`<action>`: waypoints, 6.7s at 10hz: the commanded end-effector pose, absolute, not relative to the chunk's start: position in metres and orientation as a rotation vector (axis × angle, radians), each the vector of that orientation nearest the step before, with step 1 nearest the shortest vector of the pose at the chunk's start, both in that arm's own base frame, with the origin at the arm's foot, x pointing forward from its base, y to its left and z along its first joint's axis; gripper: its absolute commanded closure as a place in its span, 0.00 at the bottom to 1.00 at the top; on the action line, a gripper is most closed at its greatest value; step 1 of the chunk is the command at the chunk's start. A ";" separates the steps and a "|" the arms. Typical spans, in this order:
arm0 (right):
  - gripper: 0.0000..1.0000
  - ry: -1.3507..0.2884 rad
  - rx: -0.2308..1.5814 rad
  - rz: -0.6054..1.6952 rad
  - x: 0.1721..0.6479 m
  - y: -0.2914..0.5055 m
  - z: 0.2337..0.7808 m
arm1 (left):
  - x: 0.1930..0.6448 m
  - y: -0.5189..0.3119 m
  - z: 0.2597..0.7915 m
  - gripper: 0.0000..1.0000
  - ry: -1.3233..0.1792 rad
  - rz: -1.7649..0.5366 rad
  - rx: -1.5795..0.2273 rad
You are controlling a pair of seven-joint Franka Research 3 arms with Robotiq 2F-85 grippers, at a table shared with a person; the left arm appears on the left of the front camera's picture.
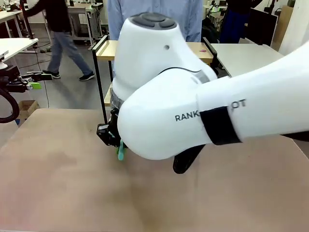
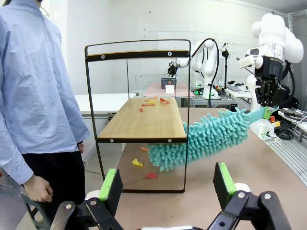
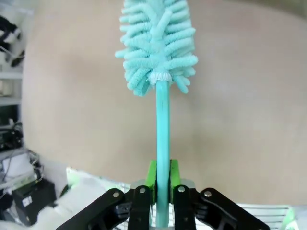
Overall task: Clean the shelf.
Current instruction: Clean the specific section of the Shelf indicated by the human with the Duster.
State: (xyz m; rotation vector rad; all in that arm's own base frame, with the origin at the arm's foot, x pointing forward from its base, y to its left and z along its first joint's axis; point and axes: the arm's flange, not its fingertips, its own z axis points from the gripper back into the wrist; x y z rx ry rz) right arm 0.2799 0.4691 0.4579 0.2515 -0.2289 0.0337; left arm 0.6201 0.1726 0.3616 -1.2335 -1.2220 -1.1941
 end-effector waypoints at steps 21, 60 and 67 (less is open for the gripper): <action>0.87 -0.258 0.242 -0.046 0.393 0.531 0.369 | 0.618 0.172 0.365 0.00 -1.230 -1.198 -1.231; 0.87 -0.087 0.086 0.195 0.414 0.218 0.396 | 0.618 0.172 0.365 0.00 -1.230 -1.198 -1.231; 0.87 -0.070 0.200 0.636 0.384 0.181 0.429 | 0.618 0.172 0.365 0.00 -1.230 -1.198 -1.231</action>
